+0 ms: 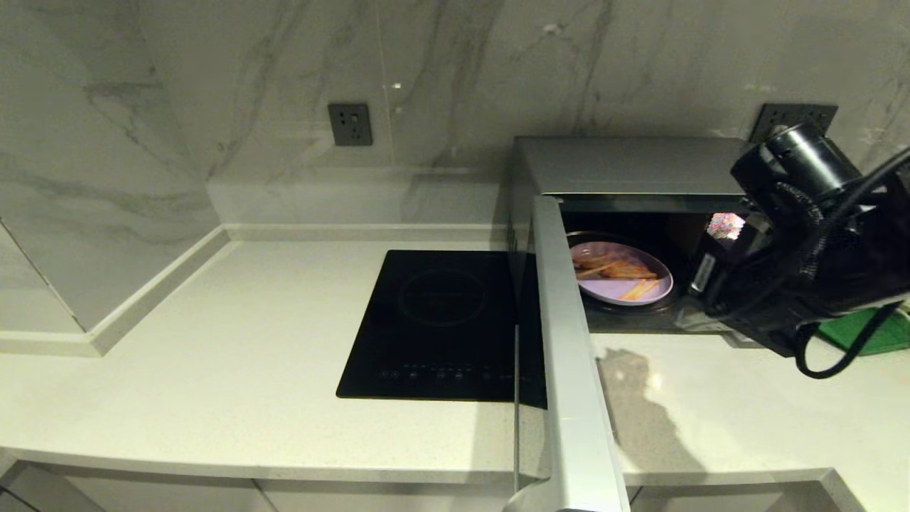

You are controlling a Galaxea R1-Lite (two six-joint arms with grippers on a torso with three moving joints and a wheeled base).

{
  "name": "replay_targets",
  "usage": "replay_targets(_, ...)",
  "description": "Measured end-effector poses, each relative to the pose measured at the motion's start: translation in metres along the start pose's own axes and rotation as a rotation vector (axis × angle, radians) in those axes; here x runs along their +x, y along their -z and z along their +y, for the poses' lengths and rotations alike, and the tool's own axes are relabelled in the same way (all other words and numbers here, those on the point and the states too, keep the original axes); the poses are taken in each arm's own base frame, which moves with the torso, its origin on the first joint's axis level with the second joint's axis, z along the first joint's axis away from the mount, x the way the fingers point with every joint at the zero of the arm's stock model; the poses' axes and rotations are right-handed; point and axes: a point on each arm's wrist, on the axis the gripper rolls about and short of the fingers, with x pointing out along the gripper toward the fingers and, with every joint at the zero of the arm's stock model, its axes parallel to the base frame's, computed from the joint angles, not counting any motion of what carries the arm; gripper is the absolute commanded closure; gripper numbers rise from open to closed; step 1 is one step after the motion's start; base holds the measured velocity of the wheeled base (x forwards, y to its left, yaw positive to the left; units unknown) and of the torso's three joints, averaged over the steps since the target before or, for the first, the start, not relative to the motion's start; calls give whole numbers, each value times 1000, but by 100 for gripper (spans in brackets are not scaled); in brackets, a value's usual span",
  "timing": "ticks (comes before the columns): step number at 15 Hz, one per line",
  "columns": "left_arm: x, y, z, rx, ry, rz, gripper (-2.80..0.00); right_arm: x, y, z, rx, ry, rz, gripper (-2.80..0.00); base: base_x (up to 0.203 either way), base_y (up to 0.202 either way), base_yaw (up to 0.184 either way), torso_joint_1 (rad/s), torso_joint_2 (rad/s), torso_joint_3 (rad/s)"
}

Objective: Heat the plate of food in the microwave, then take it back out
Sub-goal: Open the microwave oven

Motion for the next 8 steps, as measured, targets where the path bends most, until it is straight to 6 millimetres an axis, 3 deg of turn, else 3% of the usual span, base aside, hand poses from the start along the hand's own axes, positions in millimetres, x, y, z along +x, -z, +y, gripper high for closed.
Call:
replay_targets(1, 0, 0, 0, 0, 0, 0, 0, 10, -9, 0, 84, 0, -23, -280, 0, 0, 0, 0, 0, 0)
replay_targets(8, 0, 0, 0, 0, 0, 0, 0, 64, -41, -2, 217, -66, -23, -280, 0, 0, 0, 0, 0, 0)
